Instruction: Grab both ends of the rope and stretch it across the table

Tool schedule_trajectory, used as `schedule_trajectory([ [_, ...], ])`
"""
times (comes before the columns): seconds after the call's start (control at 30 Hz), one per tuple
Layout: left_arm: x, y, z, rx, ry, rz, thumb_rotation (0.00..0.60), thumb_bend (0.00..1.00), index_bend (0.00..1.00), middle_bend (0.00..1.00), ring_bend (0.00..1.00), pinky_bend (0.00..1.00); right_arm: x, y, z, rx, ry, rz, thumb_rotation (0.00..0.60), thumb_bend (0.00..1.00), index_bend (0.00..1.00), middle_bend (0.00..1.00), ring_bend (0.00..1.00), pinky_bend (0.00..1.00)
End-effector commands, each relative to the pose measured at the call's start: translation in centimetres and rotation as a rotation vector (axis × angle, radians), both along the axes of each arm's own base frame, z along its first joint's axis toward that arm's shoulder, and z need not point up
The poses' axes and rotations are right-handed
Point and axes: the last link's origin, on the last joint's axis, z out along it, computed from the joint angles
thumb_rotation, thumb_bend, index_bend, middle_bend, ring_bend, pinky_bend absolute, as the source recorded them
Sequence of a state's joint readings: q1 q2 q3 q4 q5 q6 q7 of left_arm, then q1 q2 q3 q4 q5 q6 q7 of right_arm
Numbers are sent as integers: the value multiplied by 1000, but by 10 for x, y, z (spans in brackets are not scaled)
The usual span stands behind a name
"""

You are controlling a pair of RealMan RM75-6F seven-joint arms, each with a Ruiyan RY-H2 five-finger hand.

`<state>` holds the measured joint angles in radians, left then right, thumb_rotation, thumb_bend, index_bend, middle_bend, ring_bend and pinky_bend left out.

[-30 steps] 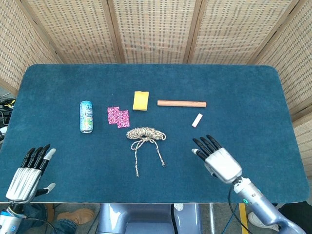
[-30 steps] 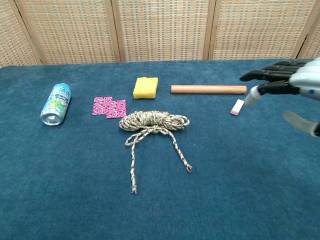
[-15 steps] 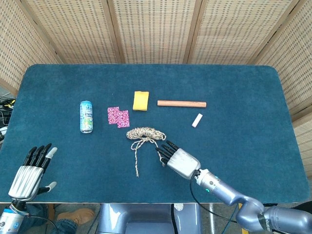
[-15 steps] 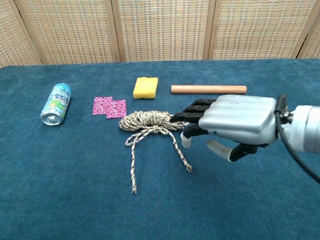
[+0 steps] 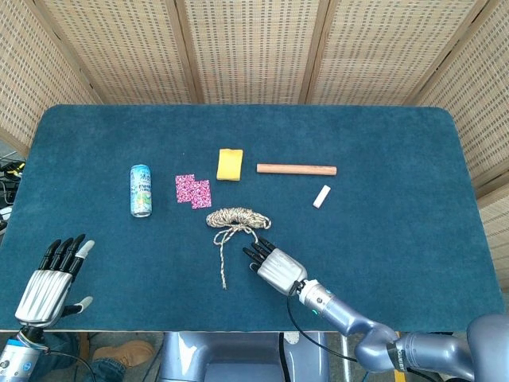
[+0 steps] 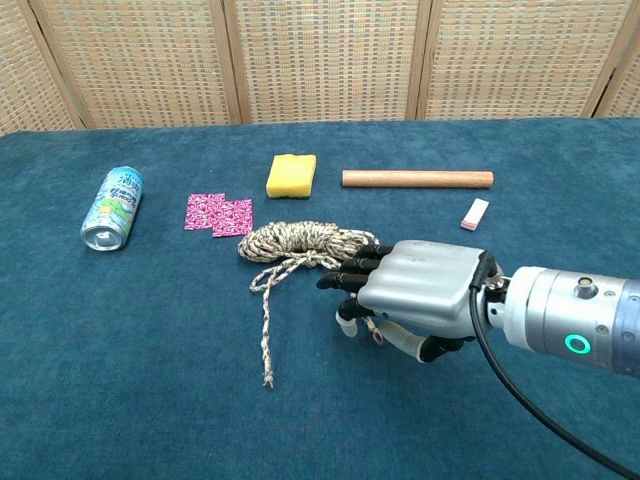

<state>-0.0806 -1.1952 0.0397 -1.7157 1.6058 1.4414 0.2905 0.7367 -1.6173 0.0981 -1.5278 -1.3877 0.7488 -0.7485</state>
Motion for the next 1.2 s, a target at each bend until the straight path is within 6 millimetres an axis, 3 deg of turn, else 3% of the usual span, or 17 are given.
schedule_trajectory([
  [0.03,0,0,0,2,-1,-1,600,0,0,0,0,0,-2,-1,0,-8,7,-4,600,738,305,0,0,0],
  [0.43,1,-1,-1,-4,0,-2,600,0,0,0,0,0,-25,-7,9,-49,67,-29,600,738,329,0,0,0],
  [0.83,1,-1,-1,-10,-1,-2,600,0,0,0,0,0,-37,-28,34,-199,68,-95,600,714,322,0,0,0],
  [0.9,1,-1,-1,-11,-2,-2,600,0,0,0,0,0,-36,-28,37,-210,13,-160,600,631,319,0,0,0],
  [1.03,1,-1,-2,-13,0,-4,600,0,0,0,0,0,-33,-26,39,-204,-107,-284,600,300,343,0,0,0],
  [1.13,2,-1,-1,-13,-1,-6,600,0,0,0,0,0,-30,-26,36,-174,-195,-405,600,221,392,0,0,0],
  [1.2,2,-2,-1,-13,-1,-7,600,0,0,0,0,0,-29,-26,34,-160,-224,-455,600,222,404,0,0,0],
])
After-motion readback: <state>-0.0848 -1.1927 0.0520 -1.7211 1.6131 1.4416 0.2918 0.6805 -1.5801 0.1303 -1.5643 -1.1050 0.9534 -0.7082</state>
